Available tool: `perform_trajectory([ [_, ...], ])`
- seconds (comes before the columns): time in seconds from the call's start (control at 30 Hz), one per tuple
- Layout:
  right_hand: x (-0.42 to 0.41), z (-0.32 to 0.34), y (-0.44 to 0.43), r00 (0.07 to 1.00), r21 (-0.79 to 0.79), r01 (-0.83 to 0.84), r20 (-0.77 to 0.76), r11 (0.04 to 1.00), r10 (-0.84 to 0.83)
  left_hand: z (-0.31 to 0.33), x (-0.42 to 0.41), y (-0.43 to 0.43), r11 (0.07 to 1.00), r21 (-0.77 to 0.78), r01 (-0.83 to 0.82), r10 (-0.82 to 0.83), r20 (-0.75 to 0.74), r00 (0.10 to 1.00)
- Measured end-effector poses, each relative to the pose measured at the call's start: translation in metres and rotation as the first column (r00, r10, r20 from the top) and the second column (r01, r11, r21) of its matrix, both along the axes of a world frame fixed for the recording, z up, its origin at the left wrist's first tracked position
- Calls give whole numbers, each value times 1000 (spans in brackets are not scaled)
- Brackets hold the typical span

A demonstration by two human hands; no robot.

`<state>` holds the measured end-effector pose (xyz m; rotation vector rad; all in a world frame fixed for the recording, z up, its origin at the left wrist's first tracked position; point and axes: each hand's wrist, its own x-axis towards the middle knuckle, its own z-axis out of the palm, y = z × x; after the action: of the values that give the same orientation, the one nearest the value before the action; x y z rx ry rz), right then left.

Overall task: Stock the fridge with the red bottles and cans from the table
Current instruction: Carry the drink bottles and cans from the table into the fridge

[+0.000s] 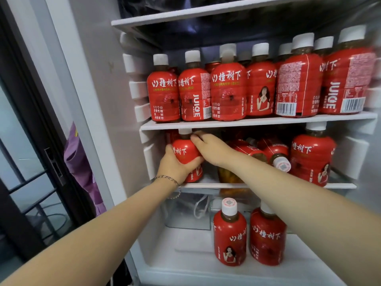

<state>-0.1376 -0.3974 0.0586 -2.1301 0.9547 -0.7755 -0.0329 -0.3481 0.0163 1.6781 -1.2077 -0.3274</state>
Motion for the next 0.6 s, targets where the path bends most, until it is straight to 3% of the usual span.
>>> perform_trajectory([
  [0.07,-8,-13,-6,1000,-32,28,12,999,-28,0,6,1,998,13,-64,63,51,997],
  [0.17,-15,-37,-11,987,-63,62,-141,996,-71,-1,14,0,986,1,-167,166,112,980],
  [0.23,-11,-47,-11,979,-35,58,-196,998,-63,-3,14,-1,978,34,-208,194,240,951],
  [0.3,-5,-51,-13,982,-14,62,-179,998,-63,-6,11,-2,965,6,-260,238,383,893],
  [0.37,2,-48,-16,991,45,52,-124,998,-46,-12,12,-4,958,-141,-251,286,551,784],
  [0.53,26,-35,-40,980,219,191,15,957,-199,-26,29,-12,945,-286,-159,320,706,632],
  [0.6,37,-32,-51,979,253,199,-5,947,-204,-29,30,-12,942,-302,-148,328,731,598],
])
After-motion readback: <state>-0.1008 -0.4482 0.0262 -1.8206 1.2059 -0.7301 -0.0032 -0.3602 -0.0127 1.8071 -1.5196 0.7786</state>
